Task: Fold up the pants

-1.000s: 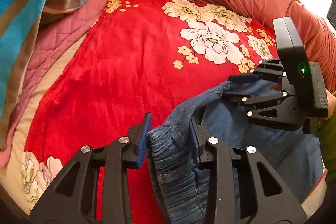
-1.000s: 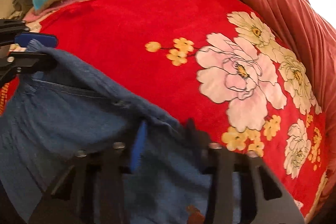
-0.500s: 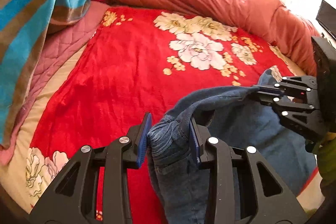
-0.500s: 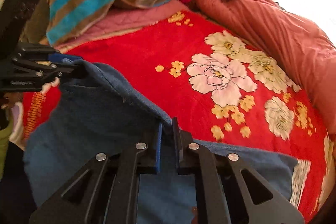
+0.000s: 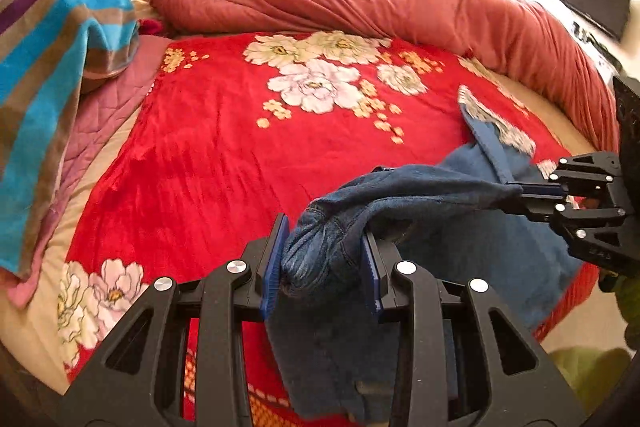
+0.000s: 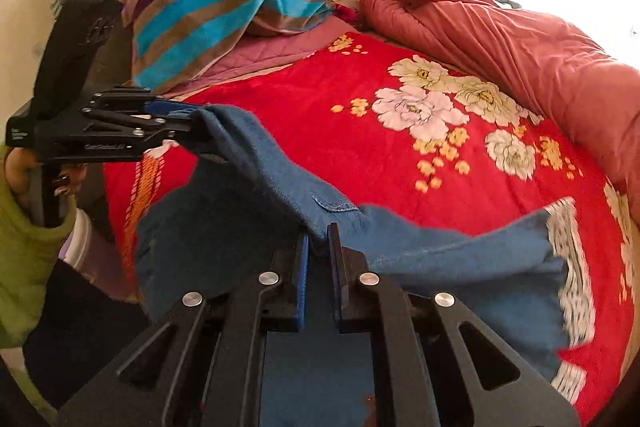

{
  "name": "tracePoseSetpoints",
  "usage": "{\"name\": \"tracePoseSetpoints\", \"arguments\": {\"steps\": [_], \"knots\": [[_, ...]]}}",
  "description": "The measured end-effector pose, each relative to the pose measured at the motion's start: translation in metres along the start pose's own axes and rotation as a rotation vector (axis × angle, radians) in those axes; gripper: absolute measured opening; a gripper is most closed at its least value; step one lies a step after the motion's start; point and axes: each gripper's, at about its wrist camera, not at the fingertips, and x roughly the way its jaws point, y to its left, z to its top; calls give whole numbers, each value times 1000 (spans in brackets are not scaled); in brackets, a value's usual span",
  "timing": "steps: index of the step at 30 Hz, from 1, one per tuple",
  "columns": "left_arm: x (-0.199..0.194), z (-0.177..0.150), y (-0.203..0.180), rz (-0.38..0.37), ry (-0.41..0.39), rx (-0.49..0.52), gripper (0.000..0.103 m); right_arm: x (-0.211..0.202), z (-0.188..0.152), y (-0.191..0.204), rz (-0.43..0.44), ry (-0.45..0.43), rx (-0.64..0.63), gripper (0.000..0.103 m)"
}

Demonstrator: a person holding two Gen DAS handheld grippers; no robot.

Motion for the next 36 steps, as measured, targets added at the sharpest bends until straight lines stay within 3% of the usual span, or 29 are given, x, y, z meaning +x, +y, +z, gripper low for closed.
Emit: {"name": "tracePoseSetpoints", "arguments": {"steps": [10, 18, 23, 28, 36], "knots": [[-19, -48, -15, 11, 44, 64, 27, -13, -45, 53, 40, 91, -69, 8], [-7, -79, -20, 40, 129, 88, 30, 0, -74, 77, 93, 178, -96, 8], [-17, -83, -20, 76, 110, 111, 41, 5, -82, 82, 123, 195, -79, 8], [-34, -79, -3, 77, 79, 68, 56, 1, -82, 82, 155, 177, -72, 8], [-68, -69, -14, 93, -26, 74, 56, 11, -87, 85, 172, 197, -69, 8]]}}
